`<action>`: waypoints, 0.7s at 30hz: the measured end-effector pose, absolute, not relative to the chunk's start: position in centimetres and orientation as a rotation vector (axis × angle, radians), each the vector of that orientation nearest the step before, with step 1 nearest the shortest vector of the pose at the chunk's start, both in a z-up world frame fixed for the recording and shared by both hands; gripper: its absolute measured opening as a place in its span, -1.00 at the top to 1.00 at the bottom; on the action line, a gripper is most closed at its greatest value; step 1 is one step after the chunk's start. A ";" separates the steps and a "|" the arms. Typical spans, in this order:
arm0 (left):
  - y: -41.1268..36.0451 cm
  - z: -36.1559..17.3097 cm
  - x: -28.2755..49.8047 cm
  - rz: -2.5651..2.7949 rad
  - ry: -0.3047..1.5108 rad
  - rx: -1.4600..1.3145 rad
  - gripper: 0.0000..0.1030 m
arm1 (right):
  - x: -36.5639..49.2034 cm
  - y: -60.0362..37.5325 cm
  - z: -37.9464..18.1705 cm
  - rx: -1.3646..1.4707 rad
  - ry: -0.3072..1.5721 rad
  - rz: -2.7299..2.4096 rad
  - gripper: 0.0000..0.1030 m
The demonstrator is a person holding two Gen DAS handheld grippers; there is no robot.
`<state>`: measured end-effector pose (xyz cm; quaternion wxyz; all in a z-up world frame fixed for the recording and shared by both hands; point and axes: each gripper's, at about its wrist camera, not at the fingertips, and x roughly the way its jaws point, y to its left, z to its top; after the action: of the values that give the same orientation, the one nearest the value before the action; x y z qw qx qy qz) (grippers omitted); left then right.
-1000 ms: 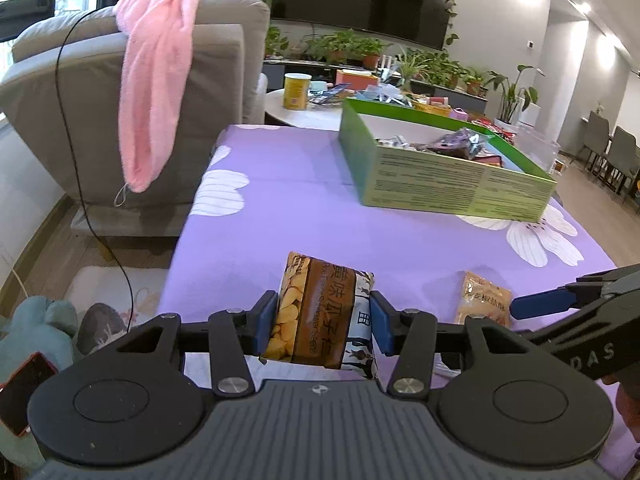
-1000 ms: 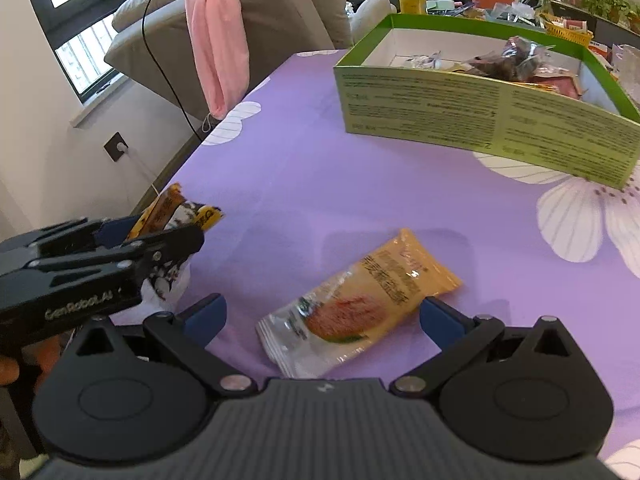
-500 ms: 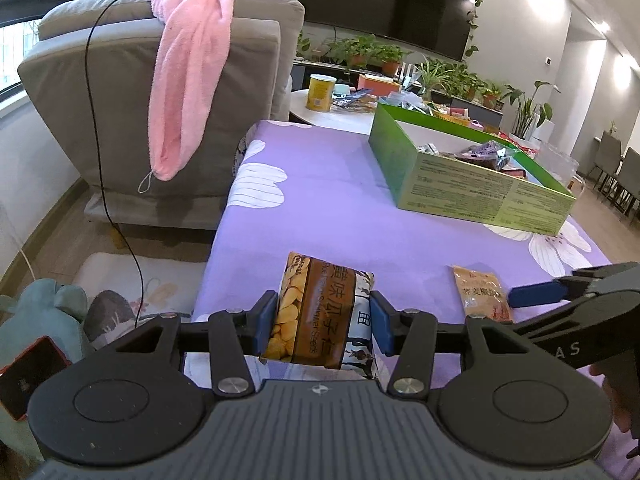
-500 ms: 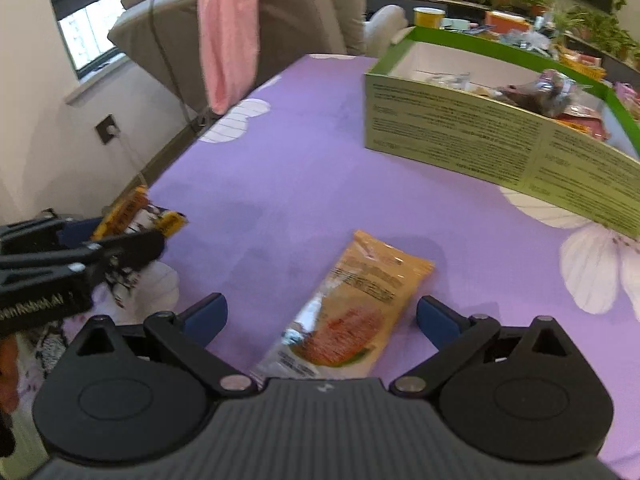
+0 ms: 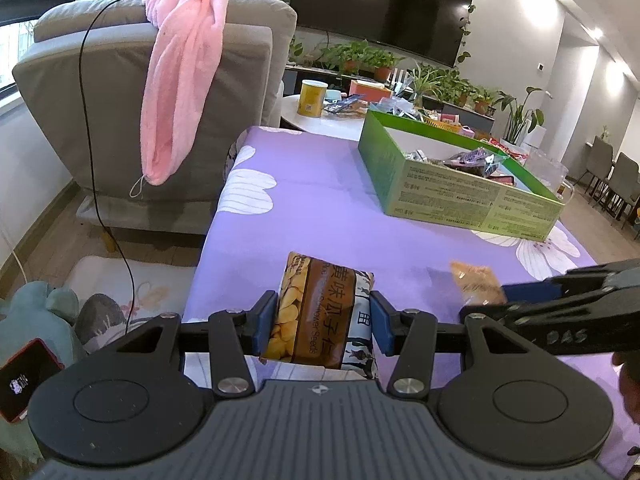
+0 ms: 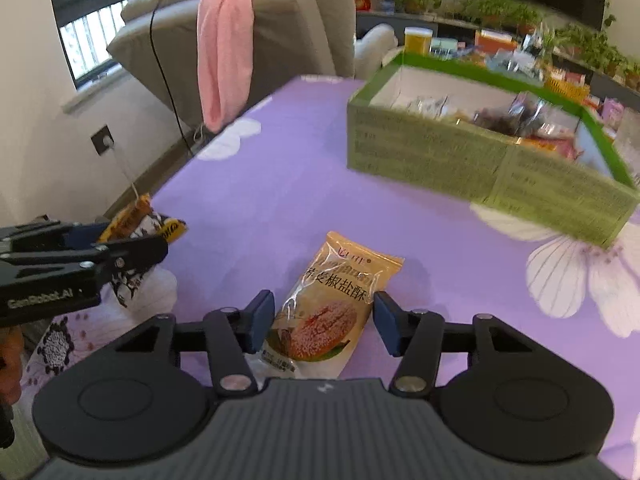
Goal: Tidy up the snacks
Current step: 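Carry the striped packet with the left tool while the right tool carries the yellow packet to the box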
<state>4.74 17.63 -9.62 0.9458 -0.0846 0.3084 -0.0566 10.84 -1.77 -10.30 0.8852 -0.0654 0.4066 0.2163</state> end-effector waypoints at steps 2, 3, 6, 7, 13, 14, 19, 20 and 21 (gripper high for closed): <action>17.3 -9.3 4.8 -0.119 0.622 -0.168 0.12 | 10.9 -2.3 -9.5 -0.132 0.822 0.442 -0.01; 17.1 -9.2 4.9 -0.124 0.619 -0.165 0.12 | 10.9 -2.7 -9.1 -0.124 0.808 0.437 -0.01; 16.4 -8.7 5.2 -0.142 0.608 -0.151 0.12 | 11.1 -3.8 -7.9 -0.111 0.771 0.414 -0.01; 16.0 -8.5 5.4 -0.150 0.604 -0.146 0.12 | 11.2 -4.1 -7.6 -0.106 0.761 0.407 -0.01; 13.4 -6.6 6.9 -0.191 0.574 -0.113 0.12 | 12.4 -6.7 -5.1 -0.069 0.679 0.360 0.05; 13.0 -6.2 7.3 -0.200 0.566 -0.110 0.12 | 12.8 -7.1 -4.6 -0.065 0.662 0.351 0.06; 11.1 -5.2 8.3 -0.226 0.542 -0.099 0.12 | 13.2 -8.9 -5.2 -0.016 0.700 0.335 0.05; 11.0 -5.3 8.4 -0.229 0.543 -0.100 0.11 | 13.1 -9.0 -5.9 -0.015 0.726 0.343 0.05; 10.8 -5.6 8.5 -0.226 0.550 -0.099 0.11 | 13.1 -8.9 -6.9 -0.025 0.759 0.351 0.05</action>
<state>8.52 10.83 -5.55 0.9550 -0.0489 0.2706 -0.1112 13.13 -8.87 -6.93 0.9137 -0.0123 0.3687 0.1703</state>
